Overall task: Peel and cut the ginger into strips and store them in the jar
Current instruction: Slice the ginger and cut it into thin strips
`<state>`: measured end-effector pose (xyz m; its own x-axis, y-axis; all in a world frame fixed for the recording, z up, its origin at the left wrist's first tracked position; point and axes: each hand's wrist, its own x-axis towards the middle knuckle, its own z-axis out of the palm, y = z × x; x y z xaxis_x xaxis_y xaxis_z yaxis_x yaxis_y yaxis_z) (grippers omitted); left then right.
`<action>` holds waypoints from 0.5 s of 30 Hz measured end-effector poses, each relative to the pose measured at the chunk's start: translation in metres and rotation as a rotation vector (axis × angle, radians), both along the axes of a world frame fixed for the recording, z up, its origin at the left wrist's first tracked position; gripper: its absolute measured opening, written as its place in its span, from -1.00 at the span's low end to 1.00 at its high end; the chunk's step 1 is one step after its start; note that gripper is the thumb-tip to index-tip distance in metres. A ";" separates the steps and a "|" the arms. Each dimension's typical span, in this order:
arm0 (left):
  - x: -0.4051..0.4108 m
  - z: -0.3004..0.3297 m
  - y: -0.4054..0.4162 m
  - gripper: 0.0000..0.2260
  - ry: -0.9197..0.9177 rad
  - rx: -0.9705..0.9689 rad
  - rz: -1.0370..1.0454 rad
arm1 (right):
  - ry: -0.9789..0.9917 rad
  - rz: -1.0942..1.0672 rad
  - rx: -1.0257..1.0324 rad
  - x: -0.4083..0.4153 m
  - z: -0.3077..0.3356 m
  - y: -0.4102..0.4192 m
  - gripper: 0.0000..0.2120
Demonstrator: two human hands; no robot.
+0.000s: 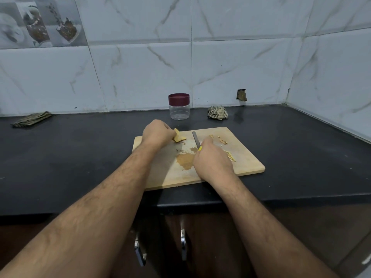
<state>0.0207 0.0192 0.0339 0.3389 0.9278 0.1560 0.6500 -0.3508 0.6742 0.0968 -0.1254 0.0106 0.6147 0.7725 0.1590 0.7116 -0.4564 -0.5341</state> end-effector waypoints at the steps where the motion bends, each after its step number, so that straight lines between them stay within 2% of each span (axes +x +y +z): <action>1: -0.002 0.001 -0.004 -0.86 -0.026 -0.074 -0.022 | 0.025 0.002 0.010 0.000 0.002 -0.001 -0.77; 4: -0.008 -0.002 -0.015 -0.87 -0.087 -0.298 -0.071 | 0.108 0.033 0.047 0.001 0.010 -0.010 -0.76; 8: -0.017 0.000 -0.032 -0.90 -0.100 -0.465 -0.132 | 0.106 0.101 0.067 0.001 0.018 -0.031 -0.63; 11: -0.018 0.003 -0.046 -0.85 -0.090 -0.527 -0.192 | 0.111 0.152 0.073 -0.003 0.019 -0.045 -0.59; 15: -0.017 0.000 -0.062 -0.76 0.032 -0.531 -0.209 | 0.082 0.140 0.007 -0.008 0.018 -0.054 -0.53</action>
